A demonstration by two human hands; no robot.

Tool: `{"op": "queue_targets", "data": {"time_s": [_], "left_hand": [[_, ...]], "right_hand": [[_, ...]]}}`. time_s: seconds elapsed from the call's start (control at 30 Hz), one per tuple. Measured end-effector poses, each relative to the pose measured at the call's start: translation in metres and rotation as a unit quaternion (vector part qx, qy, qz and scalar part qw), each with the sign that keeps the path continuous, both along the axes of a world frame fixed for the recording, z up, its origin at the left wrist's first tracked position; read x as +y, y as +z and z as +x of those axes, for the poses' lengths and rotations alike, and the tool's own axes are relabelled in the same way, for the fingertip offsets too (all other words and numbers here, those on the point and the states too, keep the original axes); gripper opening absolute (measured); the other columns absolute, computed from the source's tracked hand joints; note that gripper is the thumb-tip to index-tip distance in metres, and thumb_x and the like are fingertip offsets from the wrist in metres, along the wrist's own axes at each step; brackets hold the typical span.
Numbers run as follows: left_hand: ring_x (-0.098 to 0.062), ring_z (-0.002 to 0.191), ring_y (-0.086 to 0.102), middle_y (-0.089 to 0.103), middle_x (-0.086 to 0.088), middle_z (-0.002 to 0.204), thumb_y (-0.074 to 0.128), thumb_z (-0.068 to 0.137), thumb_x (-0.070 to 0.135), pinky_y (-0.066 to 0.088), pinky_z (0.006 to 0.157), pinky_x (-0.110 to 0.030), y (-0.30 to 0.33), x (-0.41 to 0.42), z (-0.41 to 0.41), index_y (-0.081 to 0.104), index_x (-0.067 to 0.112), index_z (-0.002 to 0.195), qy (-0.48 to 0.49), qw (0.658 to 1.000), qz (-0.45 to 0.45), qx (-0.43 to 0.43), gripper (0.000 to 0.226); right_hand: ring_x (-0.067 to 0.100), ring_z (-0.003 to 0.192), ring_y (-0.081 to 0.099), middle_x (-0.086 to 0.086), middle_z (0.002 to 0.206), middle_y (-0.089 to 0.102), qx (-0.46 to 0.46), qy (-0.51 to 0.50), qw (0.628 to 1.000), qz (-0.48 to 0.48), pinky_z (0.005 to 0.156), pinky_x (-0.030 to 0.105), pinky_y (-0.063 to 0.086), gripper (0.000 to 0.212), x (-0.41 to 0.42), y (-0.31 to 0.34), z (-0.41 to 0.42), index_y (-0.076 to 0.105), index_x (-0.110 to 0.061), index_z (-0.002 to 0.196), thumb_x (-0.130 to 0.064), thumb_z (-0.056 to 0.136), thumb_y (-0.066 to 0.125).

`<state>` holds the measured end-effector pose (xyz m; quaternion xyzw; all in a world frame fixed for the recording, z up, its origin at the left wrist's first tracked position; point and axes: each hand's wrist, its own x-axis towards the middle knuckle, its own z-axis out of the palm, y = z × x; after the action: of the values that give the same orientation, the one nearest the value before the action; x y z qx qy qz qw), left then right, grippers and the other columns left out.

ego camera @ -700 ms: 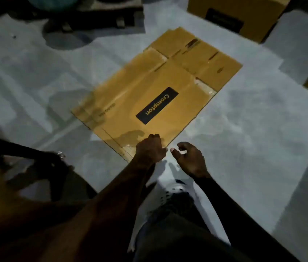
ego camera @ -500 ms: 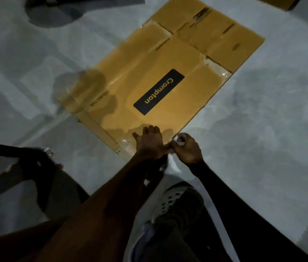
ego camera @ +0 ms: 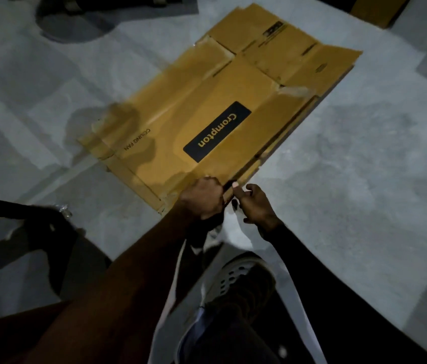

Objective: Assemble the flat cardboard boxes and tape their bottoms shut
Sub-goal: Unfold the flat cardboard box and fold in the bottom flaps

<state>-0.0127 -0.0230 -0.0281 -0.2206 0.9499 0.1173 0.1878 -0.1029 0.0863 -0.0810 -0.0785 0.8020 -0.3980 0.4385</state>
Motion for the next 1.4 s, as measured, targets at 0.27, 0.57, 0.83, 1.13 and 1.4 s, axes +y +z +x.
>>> {"op": "queue_targets", "data": {"time_s": [0.27,0.57,0.83,1.13,1.4], "left_hand": [[-0.039,0.083,0.062,0.064,-0.020,0.091,0.038,0.098,0.023,0.036,0.067,-0.034,0.053,-0.002,0.001,0.054,0.007,0.094,0.114,0.974,-0.005,0.196,0.023],[-0.027,0.064,0.045,0.049,-0.009,0.070,0.041,0.096,0.014,0.028,0.062,-0.028,0.121,-0.003,-0.008,0.047,0.011,0.071,0.184,0.941,0.039,0.280,0.026],[-0.028,0.058,0.050,0.042,-0.002,0.056,0.050,0.093,0.019,0.028,0.054,-0.030,0.228,0.055,-0.036,0.040,0.016,0.056,0.178,0.923,0.084,0.331,0.039],[-0.015,0.046,0.025,0.025,-0.001,0.054,0.075,0.083,0.024,0.022,0.052,-0.029,0.340,0.124,-0.009,0.027,0.021,0.053,0.290,0.827,0.192,0.441,0.057],[-0.018,0.047,0.023,0.023,-0.004,0.058,0.073,0.083,0.018,0.016,0.050,-0.029,0.325,0.175,0.023,0.022,0.020,0.057,0.264,0.853,0.227,0.389,0.058]], "right_hand": [[0.039,0.135,0.041,0.022,0.154,0.031,-0.048,-0.094,0.992,0.068,0.103,0.043,0.043,0.105,-0.012,0.006,0.018,0.015,0.001,0.152,-0.066,0.084,0.059],[0.031,0.096,0.063,0.012,0.109,0.069,-0.099,-0.352,0.928,-0.067,0.085,0.043,0.054,0.040,0.045,0.033,0.021,0.066,-0.006,0.107,-0.025,0.076,0.084],[0.031,0.075,0.069,0.007,0.081,0.074,0.135,-0.292,0.943,-0.080,0.072,0.040,0.059,0.012,0.094,0.211,-0.026,0.075,-0.010,0.082,-0.015,0.071,0.076],[0.024,0.047,0.054,0.012,0.057,0.059,0.317,-0.293,0.900,-0.056,0.045,0.026,0.040,0.014,0.204,0.409,-0.014,0.062,0.000,0.062,-0.008,0.070,0.070],[0.026,0.059,0.067,0.008,0.077,0.068,0.367,-0.217,0.904,0.025,0.043,0.030,0.049,0.085,0.291,0.395,0.064,0.020,-0.022,0.149,-0.011,0.079,0.067]]}}
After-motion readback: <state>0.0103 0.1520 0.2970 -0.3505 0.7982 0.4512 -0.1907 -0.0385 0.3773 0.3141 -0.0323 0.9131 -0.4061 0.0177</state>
